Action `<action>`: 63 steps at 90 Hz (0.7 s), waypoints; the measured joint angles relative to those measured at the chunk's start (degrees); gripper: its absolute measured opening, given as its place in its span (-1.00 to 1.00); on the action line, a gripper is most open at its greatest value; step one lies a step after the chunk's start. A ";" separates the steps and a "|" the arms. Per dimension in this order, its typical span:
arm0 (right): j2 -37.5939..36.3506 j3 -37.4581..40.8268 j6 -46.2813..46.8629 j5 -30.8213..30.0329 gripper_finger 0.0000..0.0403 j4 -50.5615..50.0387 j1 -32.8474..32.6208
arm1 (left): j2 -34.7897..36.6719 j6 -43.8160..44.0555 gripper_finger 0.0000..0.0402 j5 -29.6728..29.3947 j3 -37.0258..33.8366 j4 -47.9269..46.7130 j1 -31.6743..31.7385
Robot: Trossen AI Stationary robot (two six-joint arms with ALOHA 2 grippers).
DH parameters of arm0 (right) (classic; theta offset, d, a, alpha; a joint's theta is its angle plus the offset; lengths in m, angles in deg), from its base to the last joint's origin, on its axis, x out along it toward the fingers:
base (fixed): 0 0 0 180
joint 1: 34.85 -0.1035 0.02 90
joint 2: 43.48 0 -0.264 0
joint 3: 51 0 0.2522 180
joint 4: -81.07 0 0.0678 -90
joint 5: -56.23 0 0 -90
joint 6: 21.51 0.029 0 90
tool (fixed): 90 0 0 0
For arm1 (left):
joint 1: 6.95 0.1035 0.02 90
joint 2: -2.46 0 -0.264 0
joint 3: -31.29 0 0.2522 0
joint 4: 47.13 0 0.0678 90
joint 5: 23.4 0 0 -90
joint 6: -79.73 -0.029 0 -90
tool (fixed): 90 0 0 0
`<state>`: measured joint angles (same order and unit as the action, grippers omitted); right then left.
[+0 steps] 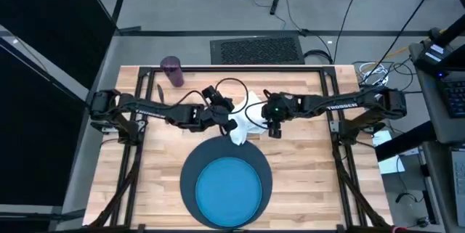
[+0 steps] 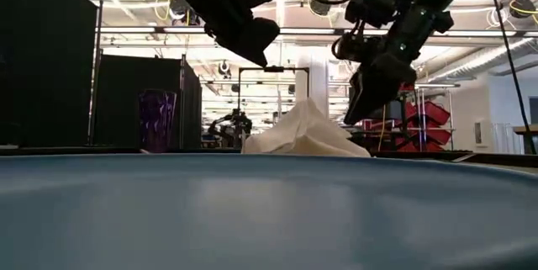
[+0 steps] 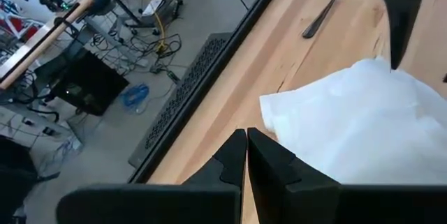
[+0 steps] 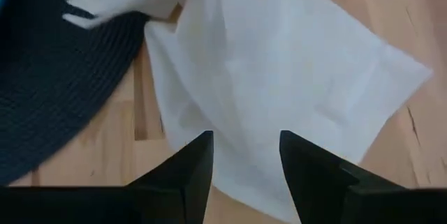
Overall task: Set table place
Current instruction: Fold the white napkin
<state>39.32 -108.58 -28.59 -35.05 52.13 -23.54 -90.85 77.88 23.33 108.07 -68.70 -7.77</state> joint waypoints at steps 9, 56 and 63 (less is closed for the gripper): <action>1.89 -0.02 -0.75 -0.08 -0.25 2.38 0.00 | 0.00 0.00 -1.00 0.01 0.00 0.01 -0.02; 4.99 -0.02 -2.40 -0.50 -0.45 3.91 2.18 | 0.00 -0.02 -1.00 0.03 0.00 -0.16 0.07; 4.99 -0.02 -3.19 -1.24 -0.61 4.01 2.37 | 0.00 -0.02 -1.00 0.05 -0.01 -0.16 0.07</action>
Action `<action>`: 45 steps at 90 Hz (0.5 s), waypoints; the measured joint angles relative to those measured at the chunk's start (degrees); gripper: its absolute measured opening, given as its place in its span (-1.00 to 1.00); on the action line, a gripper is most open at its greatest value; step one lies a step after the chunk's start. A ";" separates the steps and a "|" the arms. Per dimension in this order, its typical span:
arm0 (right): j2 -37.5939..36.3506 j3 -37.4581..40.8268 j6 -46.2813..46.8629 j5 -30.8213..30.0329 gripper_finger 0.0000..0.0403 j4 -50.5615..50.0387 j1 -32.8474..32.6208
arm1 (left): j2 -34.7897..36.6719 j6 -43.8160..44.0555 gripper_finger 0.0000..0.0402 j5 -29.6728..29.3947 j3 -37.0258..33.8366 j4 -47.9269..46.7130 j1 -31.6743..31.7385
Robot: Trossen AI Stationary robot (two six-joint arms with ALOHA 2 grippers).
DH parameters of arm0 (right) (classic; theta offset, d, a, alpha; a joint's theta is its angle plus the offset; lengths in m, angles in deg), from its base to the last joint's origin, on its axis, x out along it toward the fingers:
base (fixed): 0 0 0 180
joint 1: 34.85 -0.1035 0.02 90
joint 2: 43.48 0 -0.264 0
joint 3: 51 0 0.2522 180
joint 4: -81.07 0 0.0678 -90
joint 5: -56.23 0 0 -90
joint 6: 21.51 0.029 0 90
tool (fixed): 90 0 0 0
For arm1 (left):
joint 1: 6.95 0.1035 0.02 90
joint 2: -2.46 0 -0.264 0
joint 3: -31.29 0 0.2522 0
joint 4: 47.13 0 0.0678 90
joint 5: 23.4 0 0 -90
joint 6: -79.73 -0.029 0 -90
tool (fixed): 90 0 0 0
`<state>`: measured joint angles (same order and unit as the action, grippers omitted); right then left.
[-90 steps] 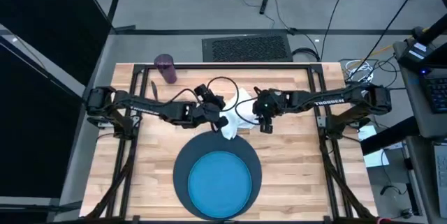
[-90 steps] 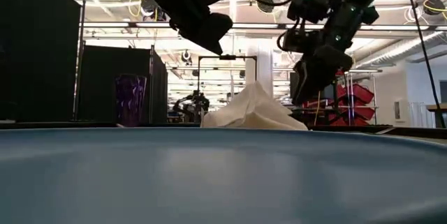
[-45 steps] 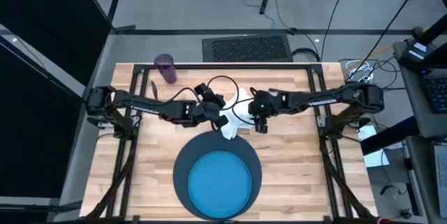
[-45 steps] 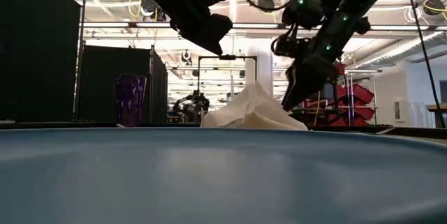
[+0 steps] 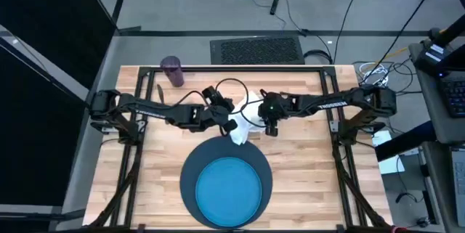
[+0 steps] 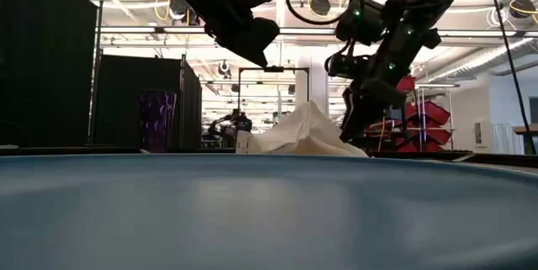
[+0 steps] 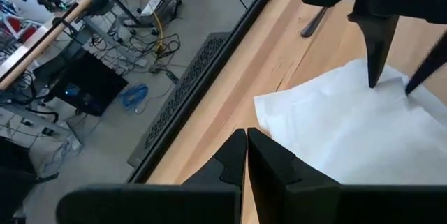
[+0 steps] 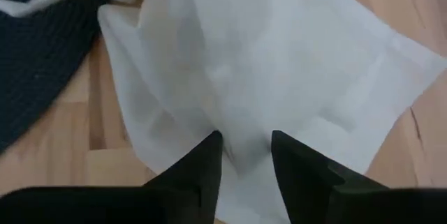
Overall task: Set table place
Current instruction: Fold the white napkin
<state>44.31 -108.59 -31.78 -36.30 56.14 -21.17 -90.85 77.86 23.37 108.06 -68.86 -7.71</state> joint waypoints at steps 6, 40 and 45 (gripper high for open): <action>0.00 0.00 -1.31 -1.64 -0.81 0.33 0.02 | 0.00 0.00 -1.00 0.00 0.01 0.00 0.00; 0.00 -5.06 -6.69 -5.76 -1.00 -0.74 -0.35 | 0.00 -0.02 -1.00 1.23 0.01 -0.01 0.00; -0.02 -6.83 -7.79 -8.77 -1.00 -2.09 -0.68 | 0.00 -0.02 -1.00 1.23 0.01 -0.07 0.00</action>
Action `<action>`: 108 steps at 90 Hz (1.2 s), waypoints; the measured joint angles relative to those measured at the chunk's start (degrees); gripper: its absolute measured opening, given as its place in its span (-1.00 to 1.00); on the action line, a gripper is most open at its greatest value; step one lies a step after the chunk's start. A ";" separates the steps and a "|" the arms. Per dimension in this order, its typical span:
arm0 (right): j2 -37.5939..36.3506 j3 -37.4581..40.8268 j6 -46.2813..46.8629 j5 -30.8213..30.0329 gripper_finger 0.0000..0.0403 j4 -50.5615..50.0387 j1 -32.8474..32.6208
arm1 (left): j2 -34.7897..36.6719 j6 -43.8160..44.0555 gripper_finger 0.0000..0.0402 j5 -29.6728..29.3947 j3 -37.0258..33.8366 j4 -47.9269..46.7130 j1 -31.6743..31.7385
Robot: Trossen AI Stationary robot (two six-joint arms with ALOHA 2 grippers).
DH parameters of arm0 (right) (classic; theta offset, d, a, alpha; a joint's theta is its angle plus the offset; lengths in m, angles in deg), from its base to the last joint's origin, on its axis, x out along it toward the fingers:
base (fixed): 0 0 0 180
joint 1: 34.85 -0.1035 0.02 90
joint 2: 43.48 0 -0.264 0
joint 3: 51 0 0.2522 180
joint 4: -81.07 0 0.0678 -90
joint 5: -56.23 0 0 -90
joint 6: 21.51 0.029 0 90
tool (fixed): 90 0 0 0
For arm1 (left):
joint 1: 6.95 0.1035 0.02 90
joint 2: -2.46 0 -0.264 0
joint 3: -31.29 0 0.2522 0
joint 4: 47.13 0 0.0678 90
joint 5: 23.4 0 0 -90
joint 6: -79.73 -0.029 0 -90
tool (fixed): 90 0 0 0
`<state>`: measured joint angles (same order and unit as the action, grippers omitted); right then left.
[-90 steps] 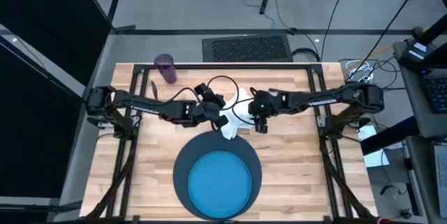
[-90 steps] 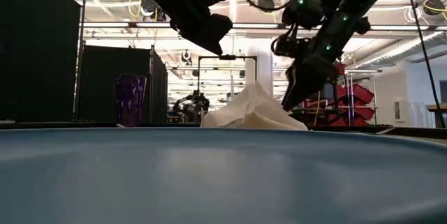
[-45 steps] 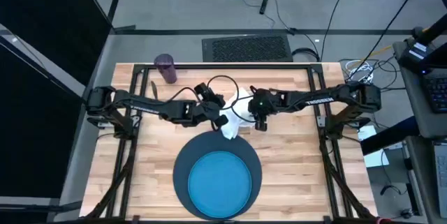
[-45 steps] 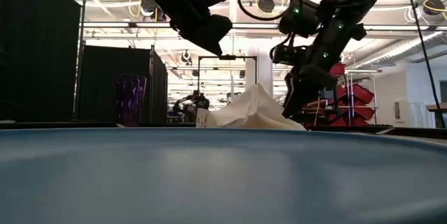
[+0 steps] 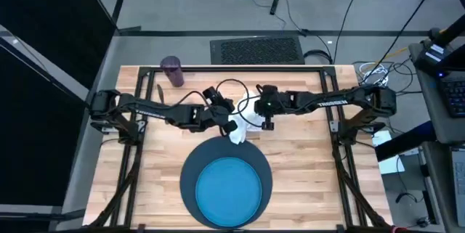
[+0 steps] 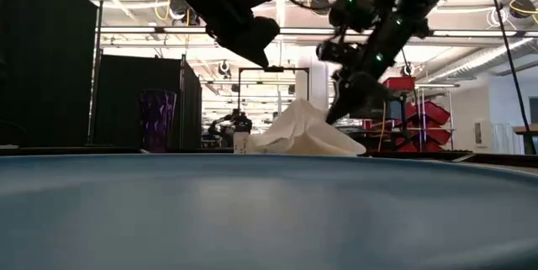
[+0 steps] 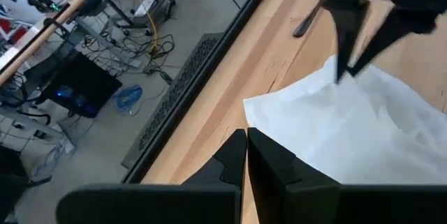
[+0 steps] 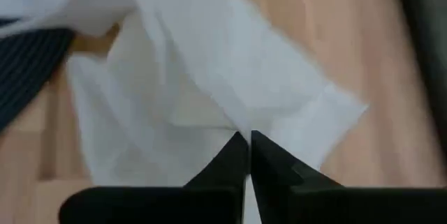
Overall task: Set table place
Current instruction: Fold the white napkin
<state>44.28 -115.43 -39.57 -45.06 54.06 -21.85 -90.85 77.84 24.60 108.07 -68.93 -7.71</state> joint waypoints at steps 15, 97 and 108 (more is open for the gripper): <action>-0.02 -5.88 -3.08 -7.21 -1.00 -4.20 -0.01 | 0.00 0.02 -1.00 0.00 0.00 -0.20 0.00; -6.08 -14.32 -10.67 -15.38 -1.00 -16.60 2.28 | -12.24 1.47 -0.29 23.89 0.00 21.62 3.76; -6.37 -14.32 -10.28 -15.41 -1.00 -17.00 3.57 | -12.28 5.58 -0.12 22.25 0.00 23.74 3.17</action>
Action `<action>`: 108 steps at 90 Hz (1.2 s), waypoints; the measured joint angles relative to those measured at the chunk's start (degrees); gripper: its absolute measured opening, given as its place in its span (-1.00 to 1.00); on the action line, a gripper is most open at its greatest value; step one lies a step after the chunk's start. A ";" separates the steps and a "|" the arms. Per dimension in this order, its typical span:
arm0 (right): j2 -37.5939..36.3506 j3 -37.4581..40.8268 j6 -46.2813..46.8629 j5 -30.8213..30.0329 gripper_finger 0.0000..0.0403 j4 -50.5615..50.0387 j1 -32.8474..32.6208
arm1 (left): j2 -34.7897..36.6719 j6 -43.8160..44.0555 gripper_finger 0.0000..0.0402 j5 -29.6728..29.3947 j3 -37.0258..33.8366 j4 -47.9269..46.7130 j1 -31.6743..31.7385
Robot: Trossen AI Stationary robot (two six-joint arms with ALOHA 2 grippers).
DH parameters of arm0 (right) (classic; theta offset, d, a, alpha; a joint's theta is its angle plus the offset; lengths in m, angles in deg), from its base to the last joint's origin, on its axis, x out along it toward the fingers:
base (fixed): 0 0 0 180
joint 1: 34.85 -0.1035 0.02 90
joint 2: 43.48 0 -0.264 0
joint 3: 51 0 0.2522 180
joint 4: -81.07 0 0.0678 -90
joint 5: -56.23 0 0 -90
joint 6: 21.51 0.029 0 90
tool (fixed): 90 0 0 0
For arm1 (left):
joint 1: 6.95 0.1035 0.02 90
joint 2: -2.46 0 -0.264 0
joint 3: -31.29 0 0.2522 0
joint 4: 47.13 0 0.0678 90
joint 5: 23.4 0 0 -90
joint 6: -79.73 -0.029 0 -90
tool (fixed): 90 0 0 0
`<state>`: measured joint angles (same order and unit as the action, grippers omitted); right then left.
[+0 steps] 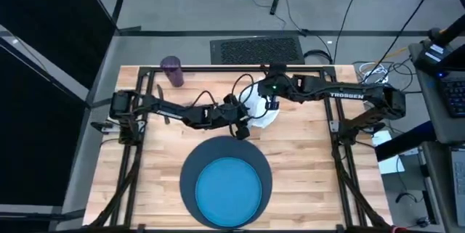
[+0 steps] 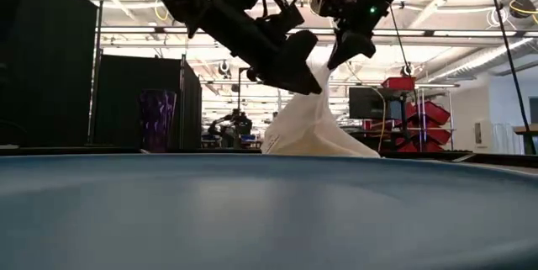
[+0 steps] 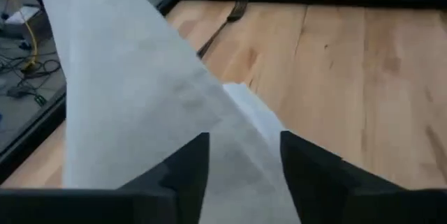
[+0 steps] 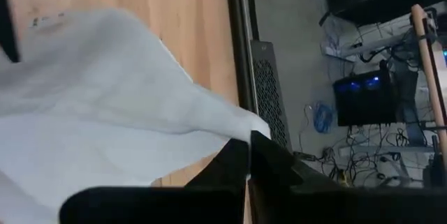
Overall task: Set table place
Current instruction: Fold the white napkin
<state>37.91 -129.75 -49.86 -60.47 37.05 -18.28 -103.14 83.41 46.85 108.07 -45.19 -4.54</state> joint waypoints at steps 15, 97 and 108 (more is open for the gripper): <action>-0.01 0.00 2.25 2.13 -1.00 0.09 1.13 | 0.00 6.33 0.04 -7.13 0.00 1.49 -0.60; -0.01 0.00 3.33 3.02 -1.00 0.07 1.13 | -8.48 8.06 0.15 -16.60 3.32 5.96 -1.33; -0.01 0.00 3.31 3.01 -1.00 0.41 1.02 | -8.48 8.62 0.15 -16.77 3.32 5.13 -1.27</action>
<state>37.90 -129.75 -46.55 -57.47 37.47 -17.26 -111.62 92.03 30.09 111.39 -40.06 -5.81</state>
